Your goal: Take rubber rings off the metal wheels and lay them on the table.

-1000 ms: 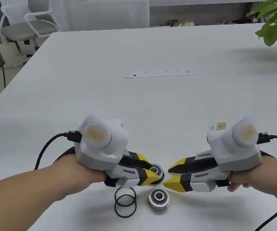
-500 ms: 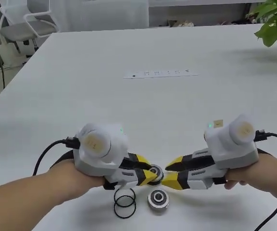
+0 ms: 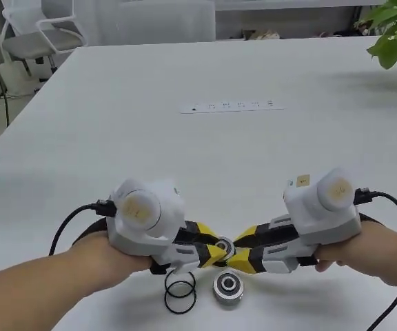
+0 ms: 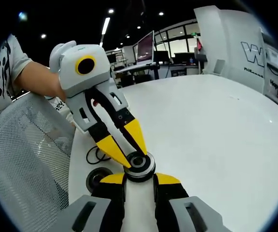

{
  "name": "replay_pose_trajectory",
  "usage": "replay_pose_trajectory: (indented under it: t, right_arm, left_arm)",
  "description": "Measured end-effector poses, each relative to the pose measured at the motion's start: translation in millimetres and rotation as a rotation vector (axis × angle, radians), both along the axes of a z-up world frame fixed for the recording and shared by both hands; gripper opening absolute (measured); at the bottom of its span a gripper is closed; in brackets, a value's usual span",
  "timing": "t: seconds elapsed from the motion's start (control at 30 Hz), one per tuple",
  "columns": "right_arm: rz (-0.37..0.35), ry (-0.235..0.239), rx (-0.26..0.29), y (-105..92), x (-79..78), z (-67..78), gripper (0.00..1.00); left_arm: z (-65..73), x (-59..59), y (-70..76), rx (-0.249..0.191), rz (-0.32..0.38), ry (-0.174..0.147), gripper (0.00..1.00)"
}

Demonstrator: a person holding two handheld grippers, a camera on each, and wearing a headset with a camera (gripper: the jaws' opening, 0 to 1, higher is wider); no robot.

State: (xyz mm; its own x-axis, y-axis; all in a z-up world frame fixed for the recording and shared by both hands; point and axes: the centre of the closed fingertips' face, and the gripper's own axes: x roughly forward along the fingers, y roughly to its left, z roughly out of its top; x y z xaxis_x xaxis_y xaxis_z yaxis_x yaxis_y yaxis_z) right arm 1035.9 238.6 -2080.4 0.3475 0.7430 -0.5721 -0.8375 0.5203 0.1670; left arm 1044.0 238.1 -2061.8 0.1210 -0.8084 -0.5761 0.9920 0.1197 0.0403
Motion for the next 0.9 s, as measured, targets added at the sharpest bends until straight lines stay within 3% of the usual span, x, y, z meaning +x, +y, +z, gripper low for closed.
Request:
replay_pose_trajectory:
  t: [0.17,0.43,0.63,0.9]
  right_arm:
    - [-0.005,-0.007,-0.005,-1.1,-0.6,-0.3,0.18]
    - [-0.024,0.001,-0.002,-5.7,-2.0,-1.5,0.1]
    - [-0.014,-0.019,-0.022,-6.1,-4.5,-1.2,0.02]
    - [-0.038,0.008,-0.02,-8.9,-2.4,-1.0,0.0]
  left_arm:
    - [-0.3,-0.5,0.3,-0.003,0.006,-0.001,0.07]
    - [-0.9,-0.5,0.4,-0.004,0.018,-0.004,0.07]
    - [-0.9,-0.5,0.4,-0.005,0.025,-0.007,0.07]
    - [-0.7,-0.4,-0.3,0.003,0.029,-0.017,0.07]
